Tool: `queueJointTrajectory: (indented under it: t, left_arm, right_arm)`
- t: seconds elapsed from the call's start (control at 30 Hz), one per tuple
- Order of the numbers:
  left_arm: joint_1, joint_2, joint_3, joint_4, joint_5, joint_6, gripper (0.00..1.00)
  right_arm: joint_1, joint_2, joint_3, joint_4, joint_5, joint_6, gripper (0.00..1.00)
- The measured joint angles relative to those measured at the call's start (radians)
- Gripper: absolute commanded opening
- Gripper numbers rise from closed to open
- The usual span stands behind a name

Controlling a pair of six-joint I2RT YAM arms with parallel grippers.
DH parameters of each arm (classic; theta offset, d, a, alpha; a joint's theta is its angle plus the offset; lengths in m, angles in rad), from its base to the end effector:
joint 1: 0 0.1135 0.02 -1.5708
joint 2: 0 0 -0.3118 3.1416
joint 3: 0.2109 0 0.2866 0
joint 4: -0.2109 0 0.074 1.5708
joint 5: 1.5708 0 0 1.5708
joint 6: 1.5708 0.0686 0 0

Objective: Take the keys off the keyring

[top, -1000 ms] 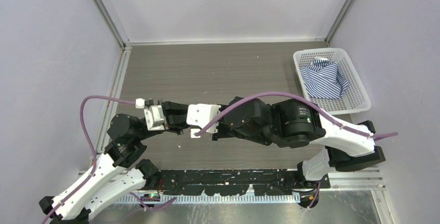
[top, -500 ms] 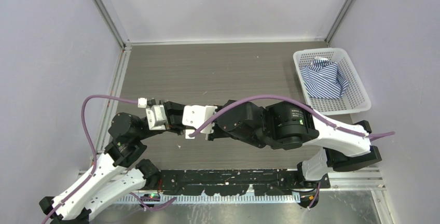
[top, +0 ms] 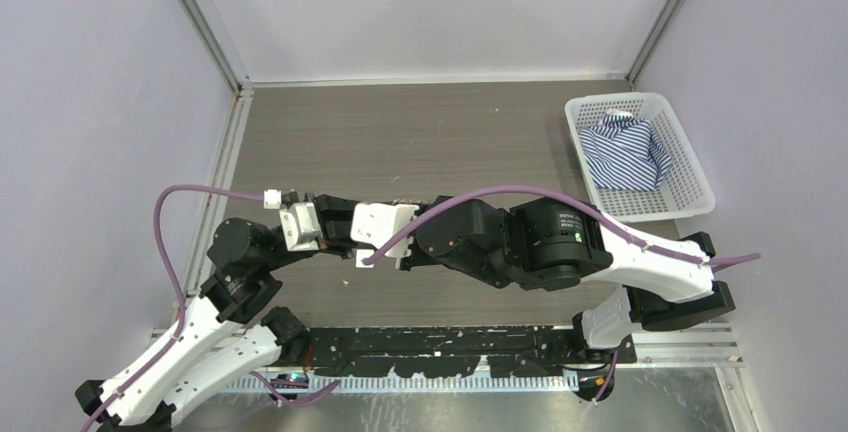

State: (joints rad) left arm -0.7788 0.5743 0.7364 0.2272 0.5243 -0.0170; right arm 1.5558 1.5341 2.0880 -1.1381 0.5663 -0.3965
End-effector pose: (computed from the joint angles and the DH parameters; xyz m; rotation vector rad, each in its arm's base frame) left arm 0.0816 -0.1288 0.4379 0.8963 0.9402 -0.9951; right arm 0.0417 0.3248 0.5508 -1.5050 1.4015 0.1037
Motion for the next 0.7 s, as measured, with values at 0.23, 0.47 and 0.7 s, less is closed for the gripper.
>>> queueJointTrajectory:
  t: [0.23,0.47,0.7]
  left_arm:
    - [0.000,-0.018,0.000,-0.001,-0.024,0.013,0.00]
    - [0.000,-0.026,0.000,0.004,-0.034,0.029,0.00]
    - [0.000,-0.028,0.000,0.009,-0.034,0.048,0.00]
  right_arm:
    - [0.000,-0.005,-0.005,0.001,0.000,0.009,0.01]
    - [0.000,-0.011,-0.026,-0.001,0.005,0.011,0.01]
    - [0.000,-0.011,-0.034,0.009,0.009,0.034,0.01]
